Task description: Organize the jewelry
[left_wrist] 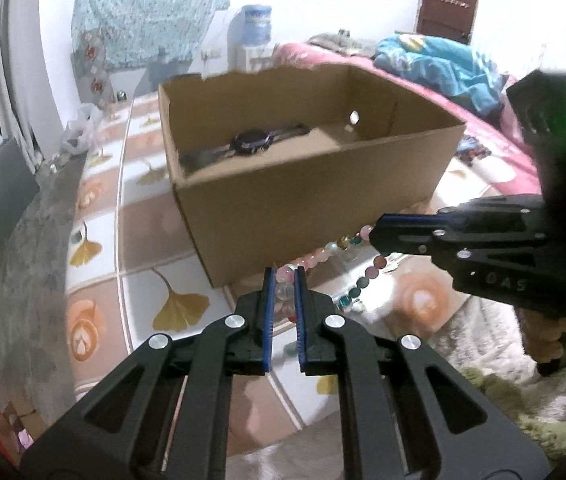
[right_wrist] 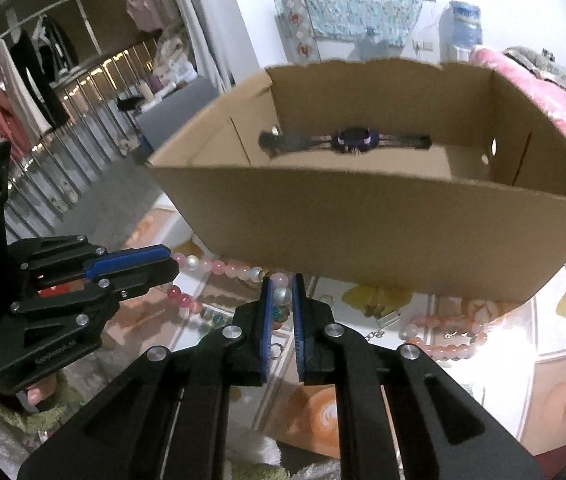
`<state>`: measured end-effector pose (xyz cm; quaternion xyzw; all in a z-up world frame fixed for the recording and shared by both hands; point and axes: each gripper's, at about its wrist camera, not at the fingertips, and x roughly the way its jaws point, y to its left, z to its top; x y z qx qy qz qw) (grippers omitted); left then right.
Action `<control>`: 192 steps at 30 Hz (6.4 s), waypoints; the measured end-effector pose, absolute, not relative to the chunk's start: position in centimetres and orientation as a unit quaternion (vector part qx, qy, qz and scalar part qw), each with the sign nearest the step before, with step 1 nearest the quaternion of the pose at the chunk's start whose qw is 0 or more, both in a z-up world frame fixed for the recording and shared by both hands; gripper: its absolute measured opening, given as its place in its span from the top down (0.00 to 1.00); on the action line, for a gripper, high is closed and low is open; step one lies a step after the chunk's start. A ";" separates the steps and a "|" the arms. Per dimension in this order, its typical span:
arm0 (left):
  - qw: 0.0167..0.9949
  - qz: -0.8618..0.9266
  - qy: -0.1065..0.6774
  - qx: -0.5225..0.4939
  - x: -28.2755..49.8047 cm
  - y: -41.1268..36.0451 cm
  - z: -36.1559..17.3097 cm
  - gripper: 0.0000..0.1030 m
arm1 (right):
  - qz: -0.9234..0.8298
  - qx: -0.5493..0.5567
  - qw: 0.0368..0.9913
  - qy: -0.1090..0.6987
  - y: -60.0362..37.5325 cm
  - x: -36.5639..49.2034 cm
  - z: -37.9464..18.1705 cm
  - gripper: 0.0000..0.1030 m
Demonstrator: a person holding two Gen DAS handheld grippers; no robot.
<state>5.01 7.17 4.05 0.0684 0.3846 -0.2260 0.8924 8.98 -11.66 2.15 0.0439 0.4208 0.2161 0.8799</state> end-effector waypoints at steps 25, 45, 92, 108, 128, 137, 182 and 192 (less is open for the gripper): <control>0.880 -0.248 0.393 0.102 17.2 3.3 10.2 0.92 | 0.273 0.112 0.838 0.458 -13.5 22.9 8.1 0.91; 0.912 -0.198 0.354 0.057 12.1 8.7 11.7 0.37 | 0.240 0.173 0.873 0.387 -21.3 17.4 9.7 0.58; 0.859 -0.194 0.462 0.101 5.7 6.6 -2.7 0.07 | 0.045 -0.015 0.892 0.450 -20.6 6.1 -3.4 0.06; 0.874 -0.183 0.439 0.098 5.3 6.1 -2.3 0.07 | 0.051 -0.042 0.901 0.429 -19.2 5.6 -2.5 0.06; 0.860 -0.289 0.402 0.126 3.9 1.2 -2.0 0.72 | 0.110 -0.021 0.906 0.407 -16.9 5.2 -2.5 0.25; 0.850 -0.293 0.409 0.155 4.3 -0.3 -2.4 0.90 | 0.116 0.001 0.905 0.409 -17.6 5.5 -2.9 0.30; 0.861 -0.271 0.402 0.153 4.2 1.2 -1.8 0.86 | 0.150 0.013 0.911 0.384 -17.1 4.6 -1.7 0.33; 0.857 -0.272 0.412 0.150 5.2 0.6 -1.9 0.79 | 0.160 0.015 0.910 0.382 -17.0 4.6 -1.9 0.33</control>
